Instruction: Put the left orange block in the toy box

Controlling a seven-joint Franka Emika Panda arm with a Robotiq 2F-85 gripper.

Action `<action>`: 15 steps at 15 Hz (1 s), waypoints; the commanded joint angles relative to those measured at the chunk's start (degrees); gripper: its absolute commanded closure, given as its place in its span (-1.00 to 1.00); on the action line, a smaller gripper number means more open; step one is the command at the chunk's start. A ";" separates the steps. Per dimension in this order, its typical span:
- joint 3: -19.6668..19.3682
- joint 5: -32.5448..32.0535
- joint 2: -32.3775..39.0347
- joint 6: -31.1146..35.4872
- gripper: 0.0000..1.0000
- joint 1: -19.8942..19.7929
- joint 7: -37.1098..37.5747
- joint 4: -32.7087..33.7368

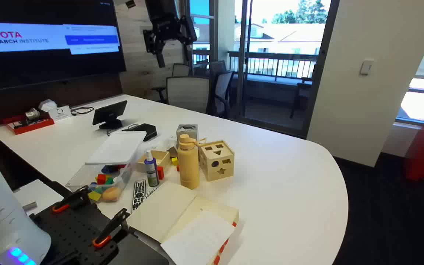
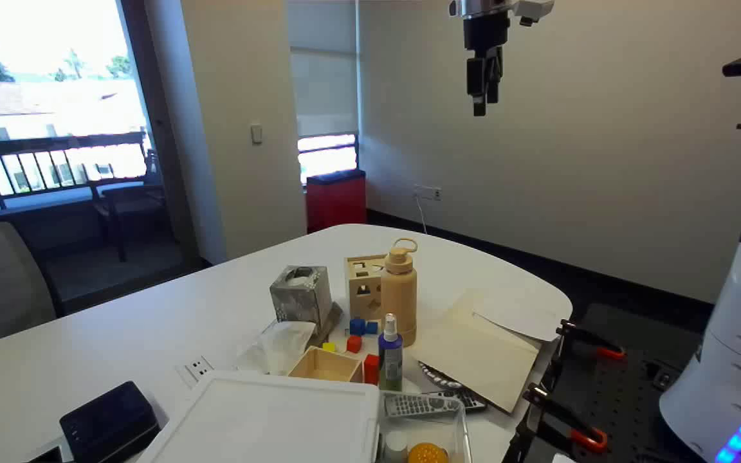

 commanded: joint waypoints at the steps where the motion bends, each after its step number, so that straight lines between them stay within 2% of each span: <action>1: -0.29 -0.09 0.02 -0.13 -1.00 0.36 0.08 0.10; 6: 1.38 4.44 2.91 4.81 -1.00 4.38 -1.29 -3.12; 9: 3.83 8.38 5.89 10.20 -1.00 7.92 -1.96 -7.15; 12: 7.16 10.37 9.95 15.26 -1.00 10.83 -1.85 -10.26; 15: 10.31 10.83 17.74 20.27 -1.00 12.78 -1.46 -10.49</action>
